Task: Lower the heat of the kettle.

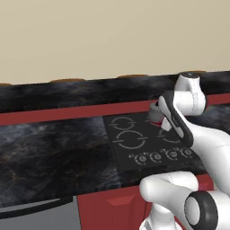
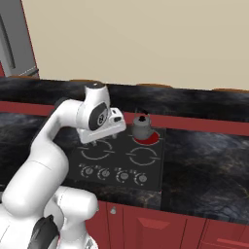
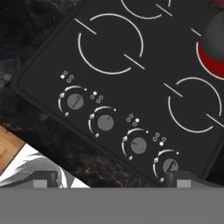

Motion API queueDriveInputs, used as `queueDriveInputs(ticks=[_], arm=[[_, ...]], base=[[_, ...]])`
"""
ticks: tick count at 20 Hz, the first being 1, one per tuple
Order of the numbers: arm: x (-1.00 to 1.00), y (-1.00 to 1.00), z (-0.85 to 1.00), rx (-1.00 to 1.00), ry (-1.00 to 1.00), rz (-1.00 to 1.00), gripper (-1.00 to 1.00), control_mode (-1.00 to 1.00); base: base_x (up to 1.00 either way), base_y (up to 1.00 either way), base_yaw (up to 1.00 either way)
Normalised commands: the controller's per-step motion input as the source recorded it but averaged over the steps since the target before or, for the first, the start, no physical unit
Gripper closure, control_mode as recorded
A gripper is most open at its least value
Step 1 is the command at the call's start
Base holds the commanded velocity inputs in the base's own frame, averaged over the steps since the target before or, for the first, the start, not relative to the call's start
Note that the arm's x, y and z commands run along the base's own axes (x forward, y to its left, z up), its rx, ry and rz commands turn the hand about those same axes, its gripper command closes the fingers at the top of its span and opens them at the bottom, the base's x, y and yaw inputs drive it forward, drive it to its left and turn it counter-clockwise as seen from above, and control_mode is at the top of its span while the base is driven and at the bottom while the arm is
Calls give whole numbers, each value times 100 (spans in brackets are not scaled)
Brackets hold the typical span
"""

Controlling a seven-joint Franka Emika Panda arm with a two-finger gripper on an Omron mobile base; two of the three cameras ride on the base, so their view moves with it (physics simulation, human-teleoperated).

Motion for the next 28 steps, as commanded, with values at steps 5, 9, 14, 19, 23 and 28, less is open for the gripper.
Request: queueDriveInputs(ticks=[5,9,14,19,23,28], arm=[[2,-64,-52,-5,0,29,-100,-100],[0,-61,-56,-3,1,35,-100,-100],[6,-20,-32,0,4,37,-100,-100],[18,0,-27,0,5,34,-100,-100],[21,0,-39,0,2,34,-100,-100],[5,2,-36,-2,0,33,-100,-100]], base=[[0,0,0],[0,0,0],[0,0,0],[0,0,0],[0,0,0],[0,0,0]])
